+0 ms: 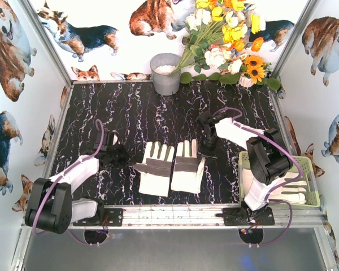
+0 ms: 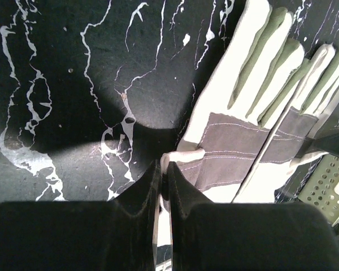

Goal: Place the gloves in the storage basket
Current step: Pair the glove with the glove.

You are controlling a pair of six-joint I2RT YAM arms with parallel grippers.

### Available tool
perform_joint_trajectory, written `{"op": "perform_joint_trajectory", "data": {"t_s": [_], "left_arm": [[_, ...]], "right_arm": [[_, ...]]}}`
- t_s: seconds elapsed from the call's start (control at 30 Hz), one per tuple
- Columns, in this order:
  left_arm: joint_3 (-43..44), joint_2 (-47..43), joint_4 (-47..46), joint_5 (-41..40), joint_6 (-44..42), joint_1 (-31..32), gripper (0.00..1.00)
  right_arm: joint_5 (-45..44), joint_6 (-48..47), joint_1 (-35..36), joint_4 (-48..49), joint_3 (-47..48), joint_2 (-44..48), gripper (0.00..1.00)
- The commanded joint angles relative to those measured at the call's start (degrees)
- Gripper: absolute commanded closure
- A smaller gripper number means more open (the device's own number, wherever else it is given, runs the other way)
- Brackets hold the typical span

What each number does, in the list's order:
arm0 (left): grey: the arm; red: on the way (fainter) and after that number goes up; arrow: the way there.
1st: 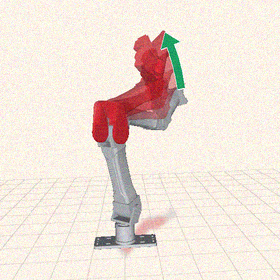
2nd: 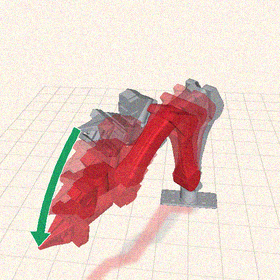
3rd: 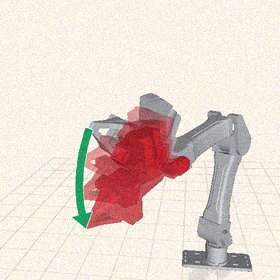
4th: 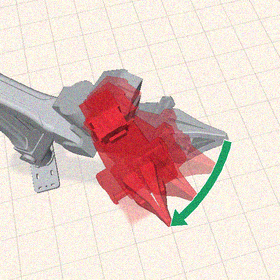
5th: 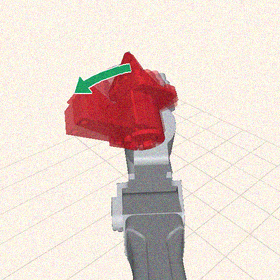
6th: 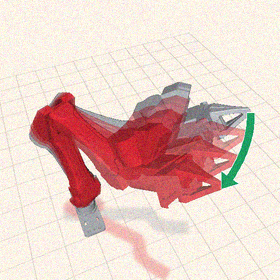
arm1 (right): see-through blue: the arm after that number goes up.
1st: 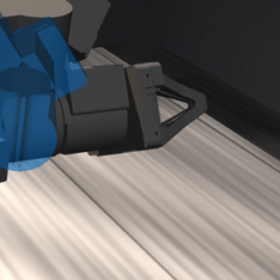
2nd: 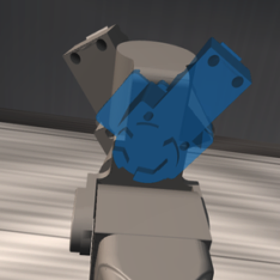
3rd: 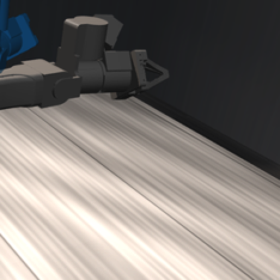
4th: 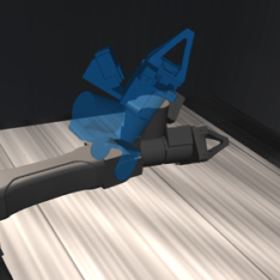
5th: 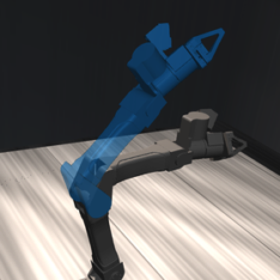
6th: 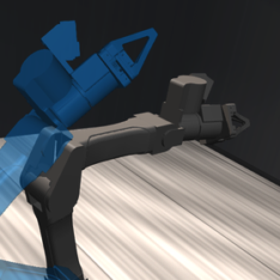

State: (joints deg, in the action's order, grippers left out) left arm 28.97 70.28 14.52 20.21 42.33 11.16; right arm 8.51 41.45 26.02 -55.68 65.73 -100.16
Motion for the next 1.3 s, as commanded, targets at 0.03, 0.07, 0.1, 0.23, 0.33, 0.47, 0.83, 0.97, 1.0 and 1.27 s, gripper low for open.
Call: {"op": "perform_joint_trajectory", "data": {"t_s": [0.03, 0.07, 0.1, 0.23, 0.33, 0.47, 0.83, 0.97, 1.0, 1.27], "left_arm": [[4.32, -2.37, 4.98, -1.49, -2.29, -0.35, 1.0], [5.08, -2.85, 5.95, -1.75, -2.59, -0.31, 1.0], [5.81, -3.36, 6.83, -1.9, -2.8, -0.34, 1.0], [9.23, -5.63, 10.15, -1.77, -3.1, -0.35, 1.0], [12.07, -7.6, 12.61, -2.03, -3.64, -0.35, 1.0], [15.3, -9.55, 14.31, -2.06, -3.81, -0.35, 1.0], [16.3, -7.73, 2.67, -3.01, 1.86, 4.65, 1.0], [17.04, -4.5, -1.43, -6.58, 4.0, 11.11, 1.0], [17.28, -3.58, -2.9, -7.25, 4.59, 12.41, 1.0], [21.53, 6.9, -11.27, -8.73, 7.04, 21.42, 1.0]], "right_arm": [[0.97, 1.25, 0.87, 3.3, -2.68, 4.2, 0.77], [1.88, 1.2, 0.87, 4.43, -3.55, 4.79, 0.87], [3.03, 1.19, 0.87, 5.78, -4.51, 5.34, 0.95], [9.52, 0.11, 0.87, 13.58, -8.15, 7.19, 1.0], [13.09, -0.71, 0.96, 20.87, -10.51, 8.71, 1.0], [17.45, -2.87, 0.96, 28.87, -12.1, 8.29, 1.0], [28.65, -5.23, 0.96, 43.94, -15.23, 3.72, 1.0], [31.12, -4.32, 0.96, 48.8, -17.08, 3.34, 1.0], [31.54, -4.32, 0.96, 49.57, -17.34, 3.24, 1.0], [32.49, -4.43, 0.96, 51.81, -18.69, 3.97, 1.0]]}}
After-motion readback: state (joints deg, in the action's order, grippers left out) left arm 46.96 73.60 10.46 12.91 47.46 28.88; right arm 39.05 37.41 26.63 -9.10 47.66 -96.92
